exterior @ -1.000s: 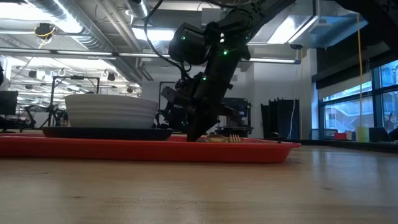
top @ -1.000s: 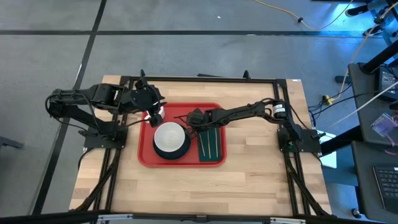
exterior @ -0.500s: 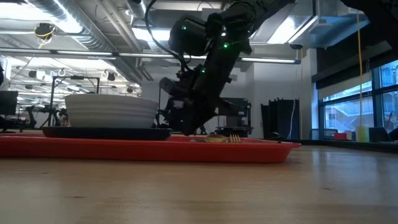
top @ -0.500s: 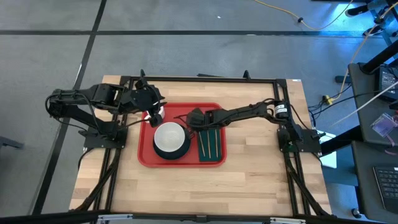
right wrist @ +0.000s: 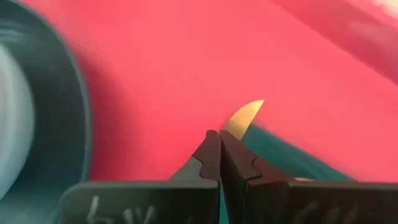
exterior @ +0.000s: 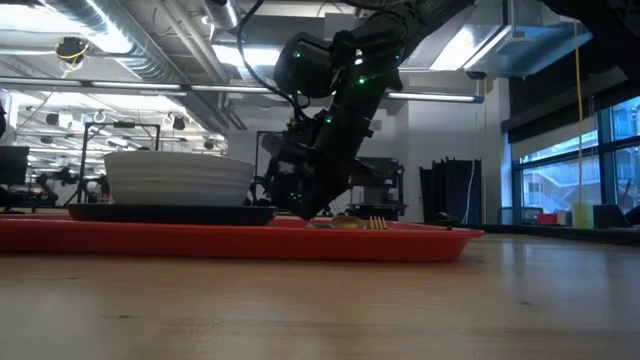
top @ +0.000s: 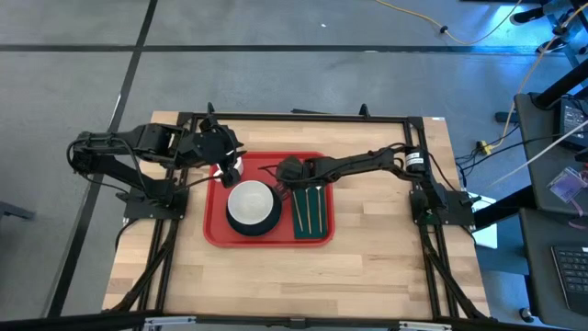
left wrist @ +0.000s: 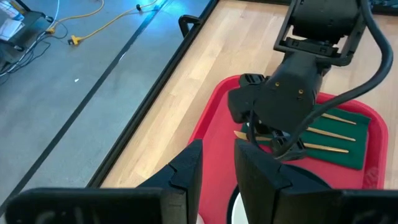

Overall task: Set up tray
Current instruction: Put the gold knife to the left of the gold spoon on the green napkin on the red tray

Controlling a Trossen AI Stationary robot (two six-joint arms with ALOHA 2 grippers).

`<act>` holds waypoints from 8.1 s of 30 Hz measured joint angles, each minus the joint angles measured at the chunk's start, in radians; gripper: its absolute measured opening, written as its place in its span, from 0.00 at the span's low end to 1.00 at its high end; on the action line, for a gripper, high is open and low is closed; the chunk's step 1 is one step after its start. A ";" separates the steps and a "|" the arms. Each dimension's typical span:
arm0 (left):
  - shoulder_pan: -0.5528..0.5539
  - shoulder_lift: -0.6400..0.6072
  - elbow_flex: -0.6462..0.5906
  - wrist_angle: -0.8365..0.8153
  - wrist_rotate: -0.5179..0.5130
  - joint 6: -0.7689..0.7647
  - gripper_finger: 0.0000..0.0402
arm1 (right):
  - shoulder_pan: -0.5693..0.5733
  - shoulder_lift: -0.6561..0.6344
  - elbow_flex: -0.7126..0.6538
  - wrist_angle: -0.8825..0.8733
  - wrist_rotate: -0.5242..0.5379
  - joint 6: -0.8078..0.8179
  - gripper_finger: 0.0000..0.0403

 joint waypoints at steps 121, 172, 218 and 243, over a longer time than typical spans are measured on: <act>0.000 0.000 0.000 -0.026 0.027 0.117 0.21 | 0.004 -0.017 0.025 -0.191 -0.136 0.420 0.37; 0.000 0.000 -0.001 -0.027 0.026 0.135 0.21 | 0.000 0.031 0.026 -0.099 -0.165 0.448 0.08; 0.000 0.000 -0.001 -0.027 0.026 0.135 0.21 | 0.017 0.032 0.026 -0.073 -0.133 0.710 0.13; 0.000 0.000 -0.001 -0.055 0.030 0.170 0.21 | 0.136 -0.009 0.301 -0.714 -0.182 -0.221 0.20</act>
